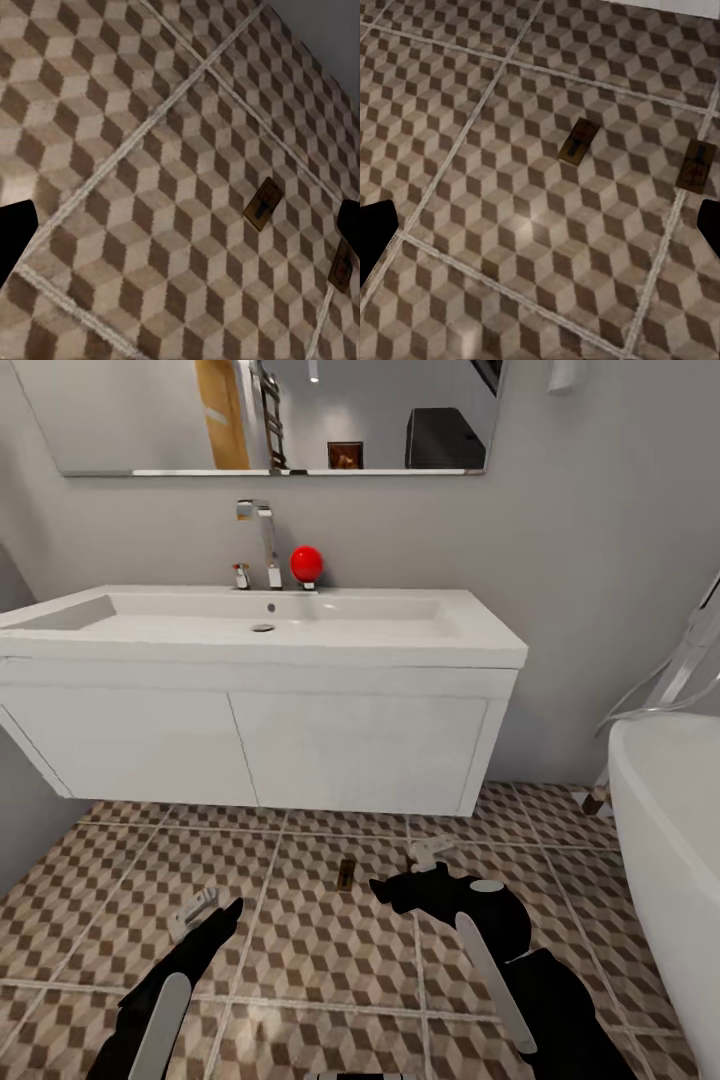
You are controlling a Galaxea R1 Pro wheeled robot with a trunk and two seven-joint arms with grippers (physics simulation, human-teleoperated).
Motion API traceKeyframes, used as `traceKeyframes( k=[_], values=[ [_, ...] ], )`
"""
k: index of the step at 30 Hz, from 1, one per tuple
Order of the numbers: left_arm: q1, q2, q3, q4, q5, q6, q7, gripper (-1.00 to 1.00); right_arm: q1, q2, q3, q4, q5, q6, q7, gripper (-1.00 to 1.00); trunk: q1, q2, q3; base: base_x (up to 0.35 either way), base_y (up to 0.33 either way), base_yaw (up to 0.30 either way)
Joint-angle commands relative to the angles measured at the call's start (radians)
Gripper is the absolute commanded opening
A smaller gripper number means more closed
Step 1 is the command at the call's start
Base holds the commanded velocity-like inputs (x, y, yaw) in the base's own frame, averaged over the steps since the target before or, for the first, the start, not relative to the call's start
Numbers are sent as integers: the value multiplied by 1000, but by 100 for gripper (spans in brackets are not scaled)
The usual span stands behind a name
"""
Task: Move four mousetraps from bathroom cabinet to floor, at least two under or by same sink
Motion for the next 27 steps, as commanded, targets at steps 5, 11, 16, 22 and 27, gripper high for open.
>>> traceKeyframes(
  k=[5,11,16,22,27],
  values=[
    [1,0,-31,-9,-5,1,19,100,0,0,1,0,0,4,0,100,-2,1,18,0,0,287],
    [0,5,-127,-11,-9,0,110,100,0,-1,3,0,-1,11,2,100,-5,3,39,0,0,288],
    [0,8,-158,-10,-10,-1,141,100,0,-2,3,1,-1,8,5,100,-7,4,57,0,0,288],
    [0,10,-170,-9,-10,-2,154,100,0,-2,3,0,0,7,31,100,-10,5,77,0,0,288],
    [-1,11,-172,-8,-10,-3,157,100,0,-2,3,0,0,8,56,100,-12,6,95,0,0,288]
  ],
)
